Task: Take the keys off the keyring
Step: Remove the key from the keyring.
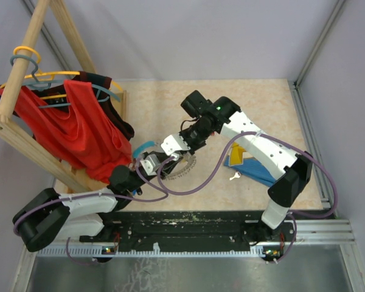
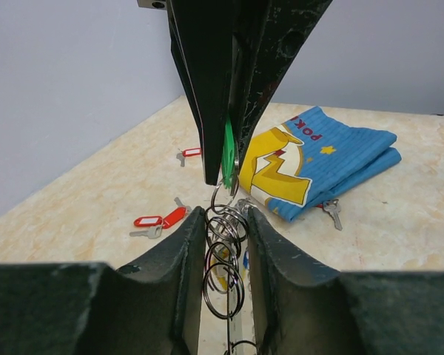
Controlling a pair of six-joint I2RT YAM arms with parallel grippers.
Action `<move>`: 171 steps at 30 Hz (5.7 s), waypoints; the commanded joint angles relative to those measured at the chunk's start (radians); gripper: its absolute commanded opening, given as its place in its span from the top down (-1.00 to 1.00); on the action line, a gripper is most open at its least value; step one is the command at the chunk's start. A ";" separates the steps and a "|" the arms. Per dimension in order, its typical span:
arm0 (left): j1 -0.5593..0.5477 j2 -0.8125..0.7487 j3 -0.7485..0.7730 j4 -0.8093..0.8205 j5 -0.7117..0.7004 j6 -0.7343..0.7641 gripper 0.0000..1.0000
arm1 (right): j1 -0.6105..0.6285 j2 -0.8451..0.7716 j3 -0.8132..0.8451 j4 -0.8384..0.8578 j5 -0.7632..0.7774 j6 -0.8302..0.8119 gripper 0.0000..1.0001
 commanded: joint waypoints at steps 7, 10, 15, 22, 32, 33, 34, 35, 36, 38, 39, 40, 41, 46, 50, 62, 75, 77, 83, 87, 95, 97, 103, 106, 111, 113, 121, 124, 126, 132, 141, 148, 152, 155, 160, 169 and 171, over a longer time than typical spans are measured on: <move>-0.003 -0.028 -0.017 0.042 0.012 0.012 0.47 | 0.011 -0.026 0.034 0.027 -0.034 0.019 1.00; -0.004 -0.032 -0.020 0.039 0.012 0.012 0.39 | 0.010 -0.029 0.040 0.022 -0.035 0.019 1.00; -0.003 -0.040 -0.031 0.048 0.017 0.013 0.09 | 0.011 -0.032 0.040 0.011 -0.044 0.011 1.00; -0.003 -0.051 -0.038 0.052 0.054 0.033 0.04 | 0.011 -0.028 0.050 -0.013 -0.070 -0.021 1.00; -0.003 -0.031 -0.048 0.108 0.100 0.114 0.03 | 0.012 -0.018 0.064 -0.045 -0.107 -0.056 1.00; -0.003 -0.026 -0.050 0.116 0.103 0.119 0.03 | 0.011 -0.017 0.065 -0.044 -0.109 -0.055 1.00; -0.004 -0.023 -0.052 0.126 0.109 0.123 0.03 | 0.011 -0.017 0.067 -0.043 -0.109 -0.052 1.00; -0.004 -0.019 -0.054 0.135 0.117 0.124 0.04 | 0.011 -0.016 0.067 -0.042 -0.108 -0.048 1.00; -0.004 -0.014 -0.056 0.143 0.124 0.124 0.04 | 0.011 -0.016 0.070 -0.040 -0.109 -0.044 1.00; -0.004 -0.006 -0.058 0.152 0.130 0.123 0.05 | 0.011 -0.014 0.075 -0.036 -0.106 -0.038 1.00; -0.004 -0.004 -0.060 0.154 0.131 0.124 0.05 | 0.011 -0.012 0.077 -0.036 -0.106 -0.035 1.00; -0.003 -0.002 -0.062 0.155 0.131 0.123 0.06 | 0.011 -0.011 0.079 -0.034 -0.106 -0.032 1.00; -0.003 -0.001 -0.064 0.158 0.131 0.124 0.07 | 0.011 -0.011 0.080 -0.034 -0.105 -0.030 1.00; -0.004 -0.007 -0.067 0.161 0.122 0.124 0.15 | 0.011 -0.010 0.080 -0.034 -0.106 -0.030 1.00; -0.004 -0.008 -0.064 0.162 0.120 0.124 0.22 | 0.011 -0.010 0.079 -0.034 -0.108 -0.028 1.00; -0.004 -0.009 -0.065 0.162 0.097 0.112 0.60 | 0.011 -0.014 0.078 -0.032 -0.116 -0.012 1.00; -0.004 -0.024 -0.069 0.141 0.072 0.093 0.86 | 0.003 -0.032 0.071 -0.013 -0.130 0.035 1.00; -0.003 -0.026 -0.073 0.148 0.077 0.094 0.87 | -0.013 -0.032 0.068 0.014 -0.137 0.074 1.00; -0.003 -0.028 -0.075 0.154 0.080 0.096 0.90 | -0.035 -0.071 0.018 0.073 -0.150 0.141 1.00; -0.004 -0.028 -0.076 0.156 0.079 0.096 0.90 | -0.041 -0.083 -0.005 0.103 -0.153 0.174 1.00; -0.003 -0.032 -0.076 0.157 0.058 0.093 0.48 | -0.051 -0.095 -0.032 0.112 -0.186 0.192 1.00; -0.004 -0.035 -0.077 0.159 0.054 0.094 0.38 | -0.052 -0.097 -0.034 0.103 -0.194 0.180 1.00; -0.003 -0.042 -0.082 0.160 0.040 0.098 0.20 | -0.052 -0.097 -0.035 0.074 -0.219 0.140 1.00; -0.004 -0.040 -0.080 0.161 0.031 0.099 0.16 | -0.051 -0.097 -0.034 0.066 -0.231 0.128 1.00; -0.003 -0.039 -0.079 0.165 0.019 0.100 0.04 | -0.051 -0.097 -0.040 0.064 -0.240 0.122 1.00; -0.004 -0.037 -0.078 0.165 0.017 0.098 0.02 | -0.050 -0.096 -0.041 0.064 -0.242 0.121 1.00; -0.004 -0.030 -0.076 0.182 0.025 0.095 -0.02 | -0.049 -0.095 -0.055 0.065 -0.252 0.113 1.00; -0.003 -0.030 -0.075 0.191 0.047 0.092 -0.03 | -0.049 -0.094 -0.059 0.067 -0.249 0.110 1.00; -0.004 -0.028 -0.074 0.190 0.061 0.092 -0.02 | -0.049 -0.094 -0.059 0.067 -0.249 0.110 1.00; -0.004 -0.012 -0.066 0.188 0.107 0.088 0.05 | -0.046 -0.091 -0.050 0.062 -0.253 0.106 1.00; -0.003 -0.002 -0.055 0.188 0.127 0.090 0.10 | -0.042 -0.090 -0.058 0.058 -0.258 0.099 1.00; -0.003 -0.002 -0.051 0.196 0.115 0.093 0.11 | -0.041 -0.089 -0.063 0.061 -0.259 0.098 1.00; -0.003 0.002 -0.046 0.197 0.117 0.096 0.11 | -0.040 -0.087 -0.062 0.061 -0.259 0.098 1.00; -0.003 0.004 -0.042 0.197 0.120 0.096 0.12 | -0.037 -0.086 -0.065 0.063 -0.258 0.097 1.00; -0.004 0.005 -0.042 0.201 0.123 0.092 0.14 | -0.035 -0.084 -0.063 0.061 -0.256 0.096 1.00; -0.003 0.003 -0.051 0.221 0.118 0.088 0.09 | -0.035 -0.085 -0.060 0.061 -0.255 0.099 1.00; -0.004 0.003 -0.051 0.221 0.122 0.088 0.11 | -0.036 -0.084 -0.061 0.059 -0.255 0.098 1.00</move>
